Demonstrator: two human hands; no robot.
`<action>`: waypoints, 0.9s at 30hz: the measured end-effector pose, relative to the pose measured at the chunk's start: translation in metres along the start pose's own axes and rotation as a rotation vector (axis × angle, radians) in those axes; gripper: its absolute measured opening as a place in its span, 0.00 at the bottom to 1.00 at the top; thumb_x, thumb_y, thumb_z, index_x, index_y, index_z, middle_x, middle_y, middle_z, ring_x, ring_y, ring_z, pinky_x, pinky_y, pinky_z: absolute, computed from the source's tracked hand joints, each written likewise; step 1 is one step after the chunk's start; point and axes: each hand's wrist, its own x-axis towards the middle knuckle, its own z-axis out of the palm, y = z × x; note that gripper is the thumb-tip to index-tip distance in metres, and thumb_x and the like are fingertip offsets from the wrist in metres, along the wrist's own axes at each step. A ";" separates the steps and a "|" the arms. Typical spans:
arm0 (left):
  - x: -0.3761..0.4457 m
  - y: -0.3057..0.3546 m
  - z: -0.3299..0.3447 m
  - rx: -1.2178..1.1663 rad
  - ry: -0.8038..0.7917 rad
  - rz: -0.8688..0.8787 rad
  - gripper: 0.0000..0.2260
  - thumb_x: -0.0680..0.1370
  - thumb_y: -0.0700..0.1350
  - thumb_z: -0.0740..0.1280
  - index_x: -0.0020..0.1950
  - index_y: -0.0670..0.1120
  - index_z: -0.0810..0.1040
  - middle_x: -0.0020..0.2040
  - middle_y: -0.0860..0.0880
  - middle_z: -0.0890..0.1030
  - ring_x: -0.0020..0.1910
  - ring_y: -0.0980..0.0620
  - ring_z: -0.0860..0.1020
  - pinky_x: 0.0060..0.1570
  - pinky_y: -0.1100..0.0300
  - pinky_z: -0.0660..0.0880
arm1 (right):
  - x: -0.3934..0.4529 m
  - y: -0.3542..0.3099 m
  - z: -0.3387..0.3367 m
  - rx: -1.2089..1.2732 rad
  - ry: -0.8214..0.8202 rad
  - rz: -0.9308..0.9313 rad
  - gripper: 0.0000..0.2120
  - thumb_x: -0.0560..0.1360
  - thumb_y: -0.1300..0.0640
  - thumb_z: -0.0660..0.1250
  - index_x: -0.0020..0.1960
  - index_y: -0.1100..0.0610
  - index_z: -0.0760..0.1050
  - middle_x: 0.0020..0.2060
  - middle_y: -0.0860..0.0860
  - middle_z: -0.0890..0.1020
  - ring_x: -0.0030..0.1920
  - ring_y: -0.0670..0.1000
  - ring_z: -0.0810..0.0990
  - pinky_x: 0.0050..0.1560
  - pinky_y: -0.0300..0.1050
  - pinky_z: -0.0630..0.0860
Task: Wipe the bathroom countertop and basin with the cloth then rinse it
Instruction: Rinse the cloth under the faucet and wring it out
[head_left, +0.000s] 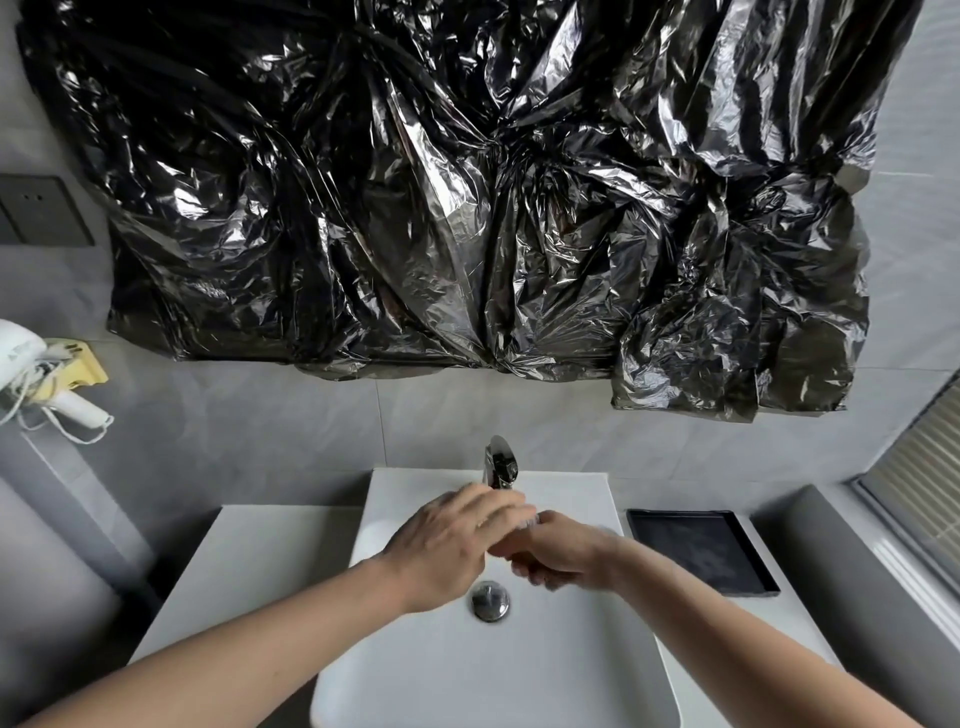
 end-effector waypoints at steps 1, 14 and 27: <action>-0.002 -0.003 0.001 0.039 -0.020 0.056 0.32 0.71 0.39 0.66 0.75 0.52 0.66 0.72 0.54 0.71 0.67 0.51 0.71 0.65 0.59 0.70 | -0.002 -0.004 0.000 0.045 -0.108 0.015 0.09 0.75 0.55 0.70 0.39 0.51 0.72 0.28 0.47 0.72 0.27 0.45 0.65 0.27 0.37 0.59; 0.057 -0.023 -0.023 0.381 -0.430 -0.159 0.06 0.74 0.39 0.65 0.49 0.47 0.79 0.45 0.44 0.85 0.45 0.41 0.83 0.39 0.54 0.70 | 0.025 -0.035 0.027 -0.492 0.266 -0.083 0.13 0.71 0.66 0.63 0.33 0.55 0.65 0.30 0.50 0.71 0.30 0.51 0.69 0.27 0.41 0.63; 0.054 0.003 0.021 -0.193 -0.507 -0.829 0.06 0.70 0.46 0.66 0.46 0.47 0.76 0.43 0.48 0.79 0.40 0.43 0.77 0.35 0.57 0.70 | 0.033 -0.004 0.021 -1.075 0.536 -0.253 0.07 0.72 0.62 0.63 0.42 0.50 0.75 0.47 0.58 0.85 0.40 0.64 0.74 0.40 0.49 0.67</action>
